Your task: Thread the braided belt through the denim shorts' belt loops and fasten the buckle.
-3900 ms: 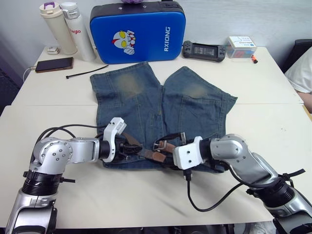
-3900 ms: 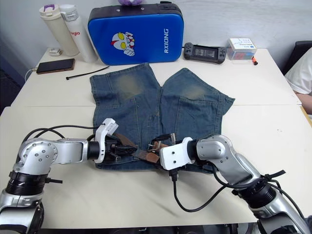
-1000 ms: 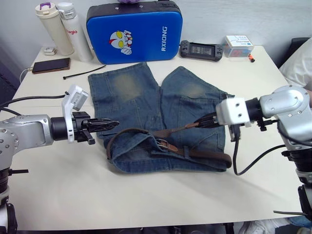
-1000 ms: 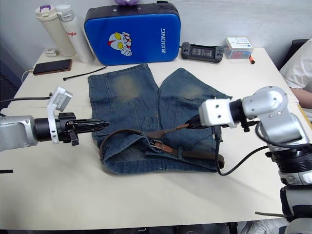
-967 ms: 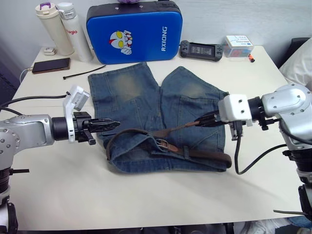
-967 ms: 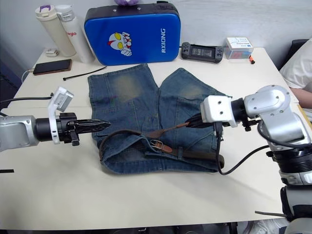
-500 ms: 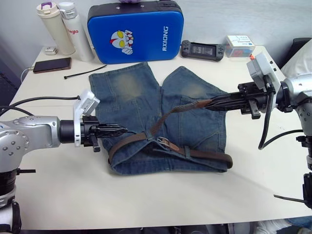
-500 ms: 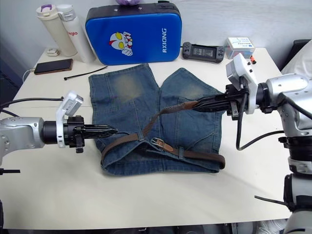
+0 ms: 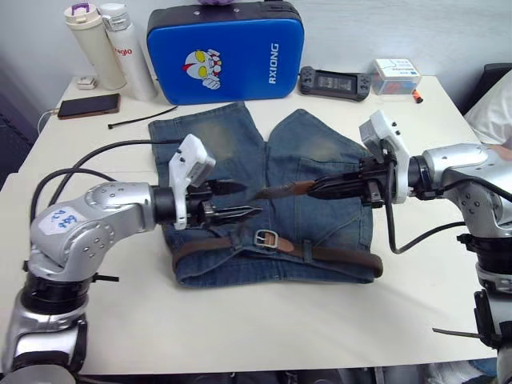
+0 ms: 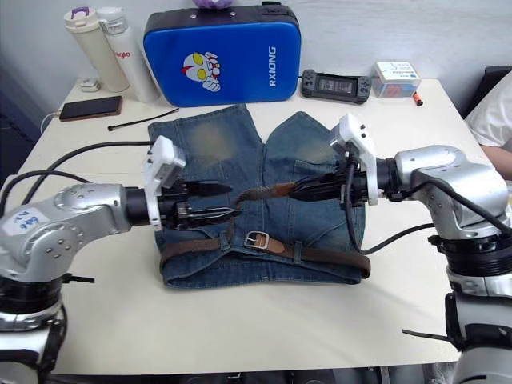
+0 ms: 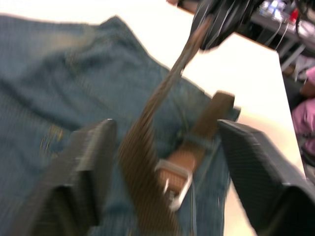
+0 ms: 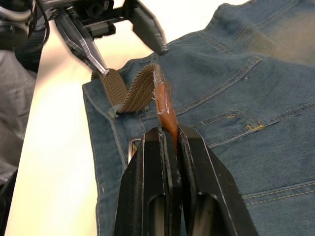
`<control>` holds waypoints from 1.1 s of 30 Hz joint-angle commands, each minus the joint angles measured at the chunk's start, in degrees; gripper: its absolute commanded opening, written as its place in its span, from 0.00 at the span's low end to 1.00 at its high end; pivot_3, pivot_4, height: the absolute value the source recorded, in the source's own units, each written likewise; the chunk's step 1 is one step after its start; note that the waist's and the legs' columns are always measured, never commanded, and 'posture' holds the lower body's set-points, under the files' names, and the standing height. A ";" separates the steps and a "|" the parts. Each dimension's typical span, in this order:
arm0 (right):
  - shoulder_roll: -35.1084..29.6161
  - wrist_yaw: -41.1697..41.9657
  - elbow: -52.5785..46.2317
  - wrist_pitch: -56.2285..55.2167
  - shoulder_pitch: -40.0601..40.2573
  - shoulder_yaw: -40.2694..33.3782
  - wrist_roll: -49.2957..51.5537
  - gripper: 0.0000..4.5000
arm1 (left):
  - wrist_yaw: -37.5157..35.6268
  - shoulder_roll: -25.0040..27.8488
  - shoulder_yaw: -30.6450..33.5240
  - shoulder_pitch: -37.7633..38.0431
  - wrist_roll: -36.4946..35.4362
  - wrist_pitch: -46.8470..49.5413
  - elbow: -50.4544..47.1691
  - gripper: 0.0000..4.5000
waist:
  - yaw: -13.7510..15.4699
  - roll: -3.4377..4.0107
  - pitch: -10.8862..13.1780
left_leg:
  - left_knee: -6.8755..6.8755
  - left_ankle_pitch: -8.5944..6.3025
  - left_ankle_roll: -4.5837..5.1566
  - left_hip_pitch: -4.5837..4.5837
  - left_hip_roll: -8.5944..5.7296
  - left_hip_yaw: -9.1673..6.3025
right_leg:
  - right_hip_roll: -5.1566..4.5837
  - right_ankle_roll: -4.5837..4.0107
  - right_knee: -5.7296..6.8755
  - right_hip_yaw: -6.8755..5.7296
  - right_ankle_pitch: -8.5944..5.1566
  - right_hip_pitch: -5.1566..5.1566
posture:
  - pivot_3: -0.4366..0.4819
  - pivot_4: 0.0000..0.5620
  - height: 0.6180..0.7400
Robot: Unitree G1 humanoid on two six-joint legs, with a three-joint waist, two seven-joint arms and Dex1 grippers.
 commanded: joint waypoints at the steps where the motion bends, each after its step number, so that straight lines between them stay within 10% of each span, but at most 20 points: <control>1: -0.19 -1.90 -3.02 1.55 -0.36 -2.47 2.16 0.00 | 1.35 -2.33 -0.65 -2.67 2.66 -1.66 -0.71 0.78 | -0.05 0.00 0.00 | 0.00 0.00 0.00 -0.01 0.00 0.00 | 0.01 0.00 -0.01 0.00 0.00 0.00 | 0.48 0.27 0.87; 7: -0.29 -3.53 -4.50 3.04 -0.05 -3.44 4.12 0.00 | -1.86 -2.25 -5.85 -2.20 9.65 -4.85 0.68 0.78 | -0.08 0.00 0.00 | -0.02 0.00 0.01 0.01 0.01 0.02 | 0.06 0.00 0.00 -0.01 0.00 0.00 | 0.48 0.27 0.87; 16: -0.57 -4.71 -4.04 3.76 0.70 -4.16 5.51 0.00 | -5.42 -4.33 -6.28 -0.66 11.54 -5.28 3.05 0.03 | 0.03 0.00 0.00 | 0.00 0.03 0.06 -0.01 0.00 0.01 | 0.05 0.00 -0.01 -0.03 0.00 0.00 | 0.48 0.27 0.87; 21: 0.14 -8.02 -2.81 3.66 1.59 -3.76 3.61 0.00 | -5.37 -4.87 -4.39 -0.26 11.20 -4.23 3.42 0.01 | -0.06 0.00 0.00 | 0.00 0.04 0.07 -0.01 0.00 0.01 | 0.02 0.00 0.00 -0.02 0.00 0.00 | 0.48 0.27 0.87; 31: -2.32 -7.23 -9.71 -12.77 14.08 1.63 -6.28 0.99 | -0.58 -4.91 4.09 3.44 10.34 3.00 7.84 0.00 | -0.03 -0.01 -0.01 | 0.01 0.05 0.09 -0.01 -0.03 -0.01 | 0.00 0.01 0.00 -0.04 0.01 0.01 | 0.48 0.27 0.87; 33: -0.87 -8.46 -12.34 -18.12 17.73 4.78 -10.23 0.99 | -0.89 -2.87 3.19 4.50 12.61 2.51 8.11 0.00 | -0.15 -0.01 0.00 | 0.00 0.05 0.09 0.02 0.00 -0.01 | -0.02 0.01 0.03 -0.02 0.01 0.01 | 0.48 0.27 0.87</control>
